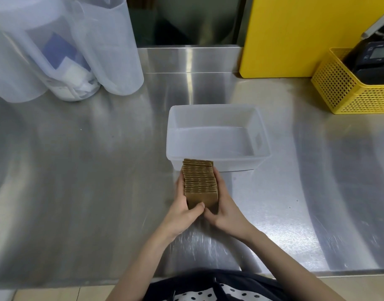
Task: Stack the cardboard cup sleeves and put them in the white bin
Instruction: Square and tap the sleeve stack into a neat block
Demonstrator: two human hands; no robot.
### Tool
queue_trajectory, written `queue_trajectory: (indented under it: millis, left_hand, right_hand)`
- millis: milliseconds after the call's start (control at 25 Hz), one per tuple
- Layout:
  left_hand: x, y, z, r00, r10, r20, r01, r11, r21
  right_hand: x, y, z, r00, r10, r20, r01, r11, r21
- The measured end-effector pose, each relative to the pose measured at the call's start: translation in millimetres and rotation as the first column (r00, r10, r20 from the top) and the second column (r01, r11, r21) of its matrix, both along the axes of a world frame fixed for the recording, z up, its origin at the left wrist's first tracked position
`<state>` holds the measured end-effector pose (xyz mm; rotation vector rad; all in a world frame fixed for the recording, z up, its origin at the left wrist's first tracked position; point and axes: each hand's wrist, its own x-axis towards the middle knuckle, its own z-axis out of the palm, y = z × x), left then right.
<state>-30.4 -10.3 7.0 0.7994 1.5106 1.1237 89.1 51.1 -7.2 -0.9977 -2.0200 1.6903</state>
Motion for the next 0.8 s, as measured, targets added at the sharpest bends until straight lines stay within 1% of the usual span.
queue_trajectory:
  millis: [200,320,560,680,800]
  left_hand:
    - [-9.6,-3.2,-2.6,0.999,-0.047,-0.011,0.047,0.999,0.0]
    - [-12.3,-2.9,-4.3,0.998,-0.044,-0.044,0.045,0.999,0.02]
    - [-15.1,-1.9,-4.6,0.989,-0.052,-0.139,0.061,0.997,0.057]
    - [-14.1,0.7,-6.6,0.99,-0.054,-0.128,0.061,0.997,0.054]
    - [-15.1,2.7,-7.1,0.984,-0.086,-0.156,0.094,0.995,0.044]
  right_hand:
    - [6.6,4.7,-2.6,0.998,0.033,0.049,-0.036,0.998,0.054]
    - [7.0,6.9,-2.7,0.996,0.049,0.072,-0.055,0.995,0.079]
    - [12.8,14.9,1.3,0.989,0.066,0.135,-0.091,0.978,0.189]
    - [14.2,17.9,0.4,0.986,0.071,0.149,-0.097,0.98,0.176]
    - [14.4,18.6,-0.9,0.986,0.075,0.151,-0.097,0.985,0.145]
